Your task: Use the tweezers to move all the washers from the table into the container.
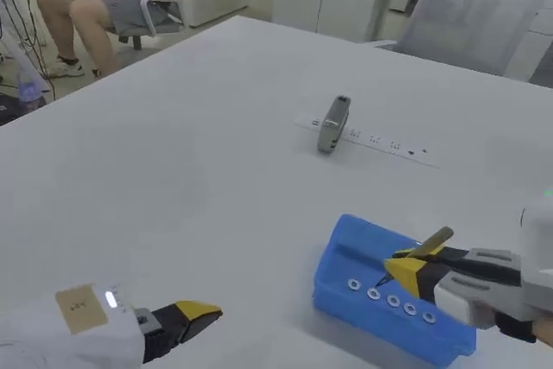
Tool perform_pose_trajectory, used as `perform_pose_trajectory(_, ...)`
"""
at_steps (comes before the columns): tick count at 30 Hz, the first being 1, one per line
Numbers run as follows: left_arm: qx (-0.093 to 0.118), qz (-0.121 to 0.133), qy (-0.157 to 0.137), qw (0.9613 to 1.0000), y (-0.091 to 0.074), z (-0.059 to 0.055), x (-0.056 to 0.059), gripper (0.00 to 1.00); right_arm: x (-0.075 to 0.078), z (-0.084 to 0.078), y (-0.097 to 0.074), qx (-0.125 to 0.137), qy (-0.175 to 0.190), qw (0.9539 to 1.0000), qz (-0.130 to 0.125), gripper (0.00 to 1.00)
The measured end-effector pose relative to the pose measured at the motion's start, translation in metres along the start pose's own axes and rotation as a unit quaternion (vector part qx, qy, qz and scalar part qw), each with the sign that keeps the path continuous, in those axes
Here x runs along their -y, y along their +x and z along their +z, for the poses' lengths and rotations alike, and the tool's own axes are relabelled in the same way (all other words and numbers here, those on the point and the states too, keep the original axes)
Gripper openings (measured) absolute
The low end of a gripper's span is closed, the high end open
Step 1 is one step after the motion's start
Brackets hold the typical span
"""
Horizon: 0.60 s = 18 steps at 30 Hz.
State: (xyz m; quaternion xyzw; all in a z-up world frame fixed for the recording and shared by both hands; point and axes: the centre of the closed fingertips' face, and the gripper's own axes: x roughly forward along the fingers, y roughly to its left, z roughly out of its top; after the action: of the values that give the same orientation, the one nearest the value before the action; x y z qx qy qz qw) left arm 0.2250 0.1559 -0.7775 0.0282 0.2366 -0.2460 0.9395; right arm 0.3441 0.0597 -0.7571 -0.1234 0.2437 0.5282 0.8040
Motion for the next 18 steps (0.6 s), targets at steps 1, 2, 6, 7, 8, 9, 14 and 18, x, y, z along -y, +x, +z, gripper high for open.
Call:
perform_pose_trajectory(1,-0.003,0.000,0.006,1.0000,0.000,0.000,0.000,0.45,-0.002,-0.001,-0.004,0.001,0.000,1.0000,-0.001,0.04)
perform_pose_trajectory(2,-0.004,0.001,0.012,0.9999,-0.001,0.000,0.000,0.45,-0.004,-0.003,-0.010,0.001,0.001,1.0000,-0.002,0.04)
perform_pose_trajectory(6,-0.012,-0.011,0.005,0.9999,-0.001,-0.004,0.002,0.42,-0.019,-0.016,-0.026,-0.003,0.010,0.9999,0.000,0.04)
perform_pose_trajectory(7,-0.017,-0.013,0.006,0.9998,-0.001,-0.005,0.003,0.42,-0.022,-0.020,-0.029,-0.008,0.010,0.9999,0.001,0.04)
perform_pose_trajectory(8,-0.020,-0.016,0.007,0.9996,-0.002,-0.006,0.003,0.42,-0.025,-0.024,-0.031,-0.012,0.010,0.9999,0.001,0.04)
perform_pose_trajectory(9,-0.023,-0.018,0.010,0.9995,-0.002,-0.006,0.004,0.42,-0.030,-0.031,-0.034,-0.019,0.010,0.9998,0.003,0.04)
perform_pose_trajectory(14,-0.018,-0.048,0.014,0.9986,-0.004,0.011,0.015,0.36,-0.057,-0.055,-0.041,-0.041,0.031,0.9981,0.033,0.04)
perform_pose_trajectory(18,-0.019,-0.079,0.030,0.9963,-0.002,0.026,0.027,0.26,-0.081,-0.073,-0.043,-0.067,0.027,0.9954,0.062,0.04)
